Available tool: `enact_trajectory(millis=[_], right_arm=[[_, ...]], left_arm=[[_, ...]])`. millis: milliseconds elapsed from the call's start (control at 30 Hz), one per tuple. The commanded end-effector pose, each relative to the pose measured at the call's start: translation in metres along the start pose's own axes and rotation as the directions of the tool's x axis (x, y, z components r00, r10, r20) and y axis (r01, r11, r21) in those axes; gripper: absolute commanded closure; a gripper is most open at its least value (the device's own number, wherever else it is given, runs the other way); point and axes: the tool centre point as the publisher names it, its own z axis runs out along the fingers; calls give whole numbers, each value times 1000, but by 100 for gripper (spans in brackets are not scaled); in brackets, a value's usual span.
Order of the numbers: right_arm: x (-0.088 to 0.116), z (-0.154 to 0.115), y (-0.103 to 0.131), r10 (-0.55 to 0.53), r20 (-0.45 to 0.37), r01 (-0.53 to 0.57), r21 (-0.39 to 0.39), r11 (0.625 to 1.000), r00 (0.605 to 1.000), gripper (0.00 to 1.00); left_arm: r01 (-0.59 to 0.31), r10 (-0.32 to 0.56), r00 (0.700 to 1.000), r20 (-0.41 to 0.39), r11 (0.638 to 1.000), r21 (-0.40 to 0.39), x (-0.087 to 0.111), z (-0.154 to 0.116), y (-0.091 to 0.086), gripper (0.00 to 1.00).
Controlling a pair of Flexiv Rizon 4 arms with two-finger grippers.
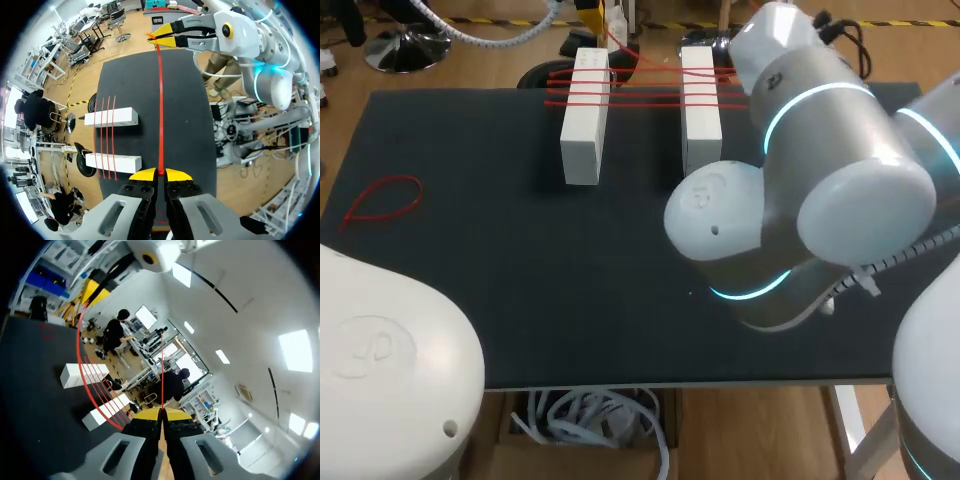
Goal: Grab the tape and strap the tape.
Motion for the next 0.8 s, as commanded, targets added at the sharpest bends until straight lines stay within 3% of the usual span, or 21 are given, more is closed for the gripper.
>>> enact_trajectory(millis=[33, 467, 600, 800], right_arm=[[1, -3, 18, -337, -84, 343, 58, 938, 938, 100], [21, -1, 42, -530, -141, 533, -14, 846, 836, 100], [26, 0, 48, -548, -110, 548, -30, 836, 830, 100], [32, -1, 50, -494, -19, 492, -55, 869, 869, 100]], left_arm=[[1, -1, 1000, -1, 1000, -3, 0, -1, 0, 100], [1, -1, 1000, -1, 1000, -3, 0, -1, 0, 100], [1, -1, 1000, -1, 1000, -3, 0, -1, 0, 100], [1, -1, 1000, -1, 1000, -3, 0, -1, 0, 100]])
